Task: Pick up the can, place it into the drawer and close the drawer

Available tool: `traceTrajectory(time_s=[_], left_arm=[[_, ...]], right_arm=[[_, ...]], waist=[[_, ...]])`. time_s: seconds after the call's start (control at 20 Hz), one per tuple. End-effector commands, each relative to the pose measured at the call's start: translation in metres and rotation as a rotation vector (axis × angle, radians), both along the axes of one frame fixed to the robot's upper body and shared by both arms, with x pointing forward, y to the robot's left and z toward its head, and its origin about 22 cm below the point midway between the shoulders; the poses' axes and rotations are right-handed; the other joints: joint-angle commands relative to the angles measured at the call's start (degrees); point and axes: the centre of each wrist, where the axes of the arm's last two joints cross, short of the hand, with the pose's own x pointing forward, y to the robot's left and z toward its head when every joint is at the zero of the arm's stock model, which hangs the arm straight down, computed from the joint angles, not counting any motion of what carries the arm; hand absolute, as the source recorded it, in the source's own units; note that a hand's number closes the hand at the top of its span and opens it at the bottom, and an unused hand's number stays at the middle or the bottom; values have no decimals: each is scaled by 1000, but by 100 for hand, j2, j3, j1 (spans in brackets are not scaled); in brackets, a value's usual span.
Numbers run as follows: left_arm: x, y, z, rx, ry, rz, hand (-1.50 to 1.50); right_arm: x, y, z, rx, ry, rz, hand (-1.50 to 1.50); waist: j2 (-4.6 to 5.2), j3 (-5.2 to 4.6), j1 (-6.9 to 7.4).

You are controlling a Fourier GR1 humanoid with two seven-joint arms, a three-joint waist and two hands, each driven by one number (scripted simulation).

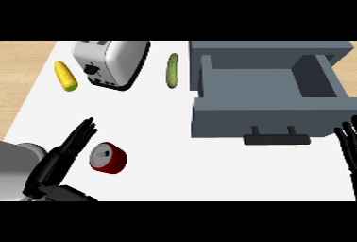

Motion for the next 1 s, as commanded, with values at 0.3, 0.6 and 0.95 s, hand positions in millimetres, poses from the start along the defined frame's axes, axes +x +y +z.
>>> traceTrajectory(time_s=[0.3, 0.6, 0.95], left_arm=[[4, 7, -27, 7, 35, -14, -150], [5, 12, -48, 7, 58, 25, -150], [8, 28, -67, -8, 98, 31, -150]], right_arm=[[2, 5, 17, 19, -17, 8, -150], [2, 12, 3, 1, -17, -12, -150], [-1, 8, 18, 12, -42, -1, -150]], waist=[[-2, 1, 0], [0, 1, -5], [1, 0, -9]])
